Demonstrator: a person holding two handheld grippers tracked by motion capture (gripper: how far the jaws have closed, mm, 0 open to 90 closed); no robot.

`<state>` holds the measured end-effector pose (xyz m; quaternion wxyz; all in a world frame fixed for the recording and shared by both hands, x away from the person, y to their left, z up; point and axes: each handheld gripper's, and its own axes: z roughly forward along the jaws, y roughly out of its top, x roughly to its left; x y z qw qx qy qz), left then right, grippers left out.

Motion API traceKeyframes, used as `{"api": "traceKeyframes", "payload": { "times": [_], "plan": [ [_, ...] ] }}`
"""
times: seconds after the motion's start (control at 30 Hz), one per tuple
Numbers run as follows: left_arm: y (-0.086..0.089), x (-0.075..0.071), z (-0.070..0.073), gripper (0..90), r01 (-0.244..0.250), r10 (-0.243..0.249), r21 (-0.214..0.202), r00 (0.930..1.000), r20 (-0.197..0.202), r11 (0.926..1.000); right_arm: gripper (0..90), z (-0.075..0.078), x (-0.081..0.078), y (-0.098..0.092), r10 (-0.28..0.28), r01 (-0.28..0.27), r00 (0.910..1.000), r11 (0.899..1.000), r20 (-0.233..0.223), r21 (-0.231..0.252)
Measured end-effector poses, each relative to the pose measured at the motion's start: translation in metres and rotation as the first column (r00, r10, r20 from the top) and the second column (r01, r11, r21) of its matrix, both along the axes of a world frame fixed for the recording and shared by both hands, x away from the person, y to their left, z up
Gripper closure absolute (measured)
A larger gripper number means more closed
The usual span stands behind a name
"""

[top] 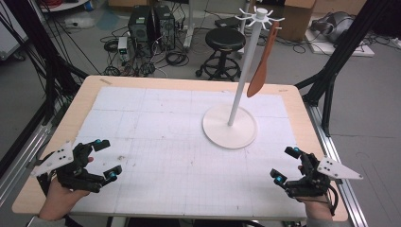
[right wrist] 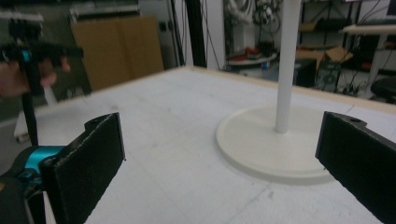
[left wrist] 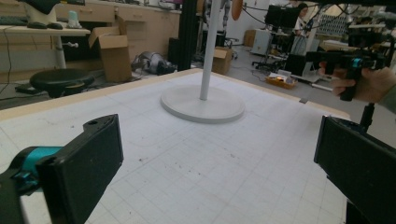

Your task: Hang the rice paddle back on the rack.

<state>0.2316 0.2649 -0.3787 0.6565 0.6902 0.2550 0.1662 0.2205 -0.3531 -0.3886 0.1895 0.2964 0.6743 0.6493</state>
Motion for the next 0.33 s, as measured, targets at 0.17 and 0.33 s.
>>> {"api": "traceKeyframes", "payload": {
  "times": [0.17, 0.33],
  "plan": [
    [-0.008, -0.006, 0.002, 1.8, 0.008, -0.008, 0.004, 0.9999, 0.010, 1.0000, 0.0, -0.002, -0.012, 0.003, 0.042, -0.042, 0.9991, 0.997, -0.002, -0.057],
    [-0.011, -0.009, 0.005, 1.7, 0.012, -0.012, -0.005, 0.9997, 0.022, 0.9999, 0.0, -0.007, -0.011, 0.006, 0.068, -0.070, 0.9974, 0.995, -0.024, -0.069]
  ]
}}
